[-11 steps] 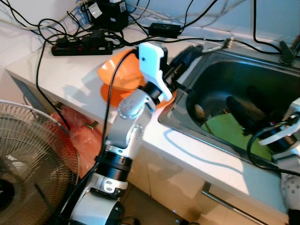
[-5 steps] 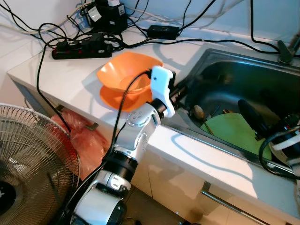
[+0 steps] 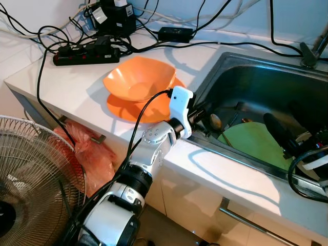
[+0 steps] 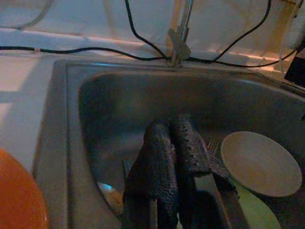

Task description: Kitchen organization

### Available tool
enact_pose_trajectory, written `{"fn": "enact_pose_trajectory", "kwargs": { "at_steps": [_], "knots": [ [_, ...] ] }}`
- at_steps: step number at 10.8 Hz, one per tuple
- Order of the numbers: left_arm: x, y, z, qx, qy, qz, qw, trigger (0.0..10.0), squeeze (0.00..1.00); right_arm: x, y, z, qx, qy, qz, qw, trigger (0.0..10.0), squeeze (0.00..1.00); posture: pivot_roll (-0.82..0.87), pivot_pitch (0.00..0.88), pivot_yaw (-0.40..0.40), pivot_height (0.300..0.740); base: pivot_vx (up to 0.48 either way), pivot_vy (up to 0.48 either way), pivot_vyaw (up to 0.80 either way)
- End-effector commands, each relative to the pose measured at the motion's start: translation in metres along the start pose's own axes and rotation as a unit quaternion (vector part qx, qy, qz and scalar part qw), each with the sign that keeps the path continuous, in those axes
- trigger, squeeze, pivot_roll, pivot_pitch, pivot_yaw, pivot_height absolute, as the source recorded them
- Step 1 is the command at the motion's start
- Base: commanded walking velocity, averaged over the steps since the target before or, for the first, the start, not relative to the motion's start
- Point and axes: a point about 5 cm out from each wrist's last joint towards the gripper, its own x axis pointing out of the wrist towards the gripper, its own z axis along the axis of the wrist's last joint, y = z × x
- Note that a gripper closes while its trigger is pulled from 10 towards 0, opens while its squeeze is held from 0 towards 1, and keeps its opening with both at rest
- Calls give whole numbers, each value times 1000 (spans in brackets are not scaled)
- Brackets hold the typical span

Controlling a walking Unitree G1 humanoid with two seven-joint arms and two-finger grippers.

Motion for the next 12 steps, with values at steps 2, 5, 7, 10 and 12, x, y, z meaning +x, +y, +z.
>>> {"fn": "enact_pose_trajectory", "kwargs": {
  "at_steps": [2, 5, 7, 10, 12],
  "knots": [
    [41, -53, 19, -31, -49, -79, 995, 10000, 0, -1, 8, -2, 10, 8, 16, 1000, 10000, 0, -126, 130, 110, 740, 0, 0, 0],
    [43, -52, 20, -38, -49, -80, 995, 10000, 43, -2, 16, -4, 25, 9, 35, 999, 10000, 0, -123, 132, 112, 740, 0, 0, 0],
    [43, -51, 19, -40, -49, -77, 995, 10000, 1000, -1, 21, -6, 35, 8, 43, 998, 10000, 0, -122, 134, 115, 740, 0, 0, 0],
    [43, -51, 19, -41, -50, -79, 995, 10000, 1000, -1, 23, -8, 40, 6, 46, 998, 10000, 0, -119, 133, 118, 740, 0, 0, 0],
    [44, -53, 22, -28, -55, -87, 994, 10000, 0, 1, 23, -9, 43, 3, 44, 998, 10000, 0, -118, 134, 119, 740, 0, 0, 0]
  ]
}}
